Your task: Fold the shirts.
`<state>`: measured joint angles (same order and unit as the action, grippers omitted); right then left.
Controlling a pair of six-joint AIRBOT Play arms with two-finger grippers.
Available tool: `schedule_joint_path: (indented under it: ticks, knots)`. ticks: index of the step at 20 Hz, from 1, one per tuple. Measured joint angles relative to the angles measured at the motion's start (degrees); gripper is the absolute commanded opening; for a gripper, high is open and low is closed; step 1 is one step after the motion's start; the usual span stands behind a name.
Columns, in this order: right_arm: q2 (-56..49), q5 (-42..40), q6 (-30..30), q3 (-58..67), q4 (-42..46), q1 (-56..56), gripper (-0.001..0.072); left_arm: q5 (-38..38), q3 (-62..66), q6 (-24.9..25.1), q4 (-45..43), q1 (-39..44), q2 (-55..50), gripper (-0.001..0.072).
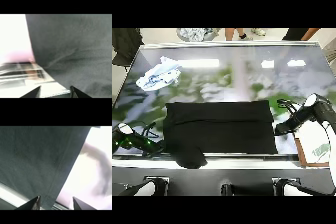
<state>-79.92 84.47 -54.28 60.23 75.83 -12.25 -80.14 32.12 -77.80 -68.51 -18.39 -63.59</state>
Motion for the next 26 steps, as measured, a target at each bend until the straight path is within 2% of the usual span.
schedule_joint_path:
  ticks: [3, 4, 5, 6, 7, 8, 19, 20, 21, 22, 26]
  knots:
    - [0.31, -0.22, 0.33, -0.79, -0.13, 0.0, 0.0502, 3.13, -3.39, -0.59, 1.9, 2.12, 0.13, 0.0449]
    - [0.46, -0.2, 0.35, -1.05, -0.17, 0.0, 0.0503, 3.58, -4.04, -1.05, 2.47, 2.84, 0.11, 0.0356]
    - [0.61, -0.17, 0.37, -1.62, -0.17, 0.0, 0.051, 4.68, -4.63, -1.75, 2.86, 3.56, 0.0, 0.0215]
    - [0.98, -0.17, 0.44, -2.45, -0.17, 0.0, 0.0514, 5.88, -5.05, -2.19, 2.91, 4.11, -0.15, 0.0141]
    - [1.49, -0.24, 0.48, -3.52, -0.17, 0.0, 0.0564, 7.02, -5.38, -2.43, 3.15, 4.57, -0.17, 0.0069]
    - [2.05, -0.52, 0.48, -4.74, -0.17, 0.0, 0.0604, 7.48, -5.6, -2.84, 3.3, 4.83, -0.28, 0.0028]
    - [4.92, -4.33, -1.62, -18.16, -1.33, -0.13, 0.0588, 8.37, -6.21, -2.97, 2.58, 5.73, 1.27, 0.0028]
    - [5.16, -4.87, -1.88, -19.26, -1.86, -0.13, 0.0456, 8.5, -6.21, -2.82, 2.51, 5.7, 1.49, 0.0028]
    - [5.01, -5.35, -2.16, -20.22, -2.32, -0.13, 0.0227, 8.81, -6.16, -2.69, 2.45, 5.68, 1.73, 0.0028]
    - [4.94, -7.06, -2.32, -21.0, -2.19, -0.11, 0.0047, 9.2, -6.05, -2.56, 2.4, 5.64, 1.88, 0.0028]
    - [4.98, -7.91, -3.45, -21.75, -3.45, -0.02, 0.0043, 12.98, -3.91, -1.66, 1.55, 5.62, 2.19, 0.0025]
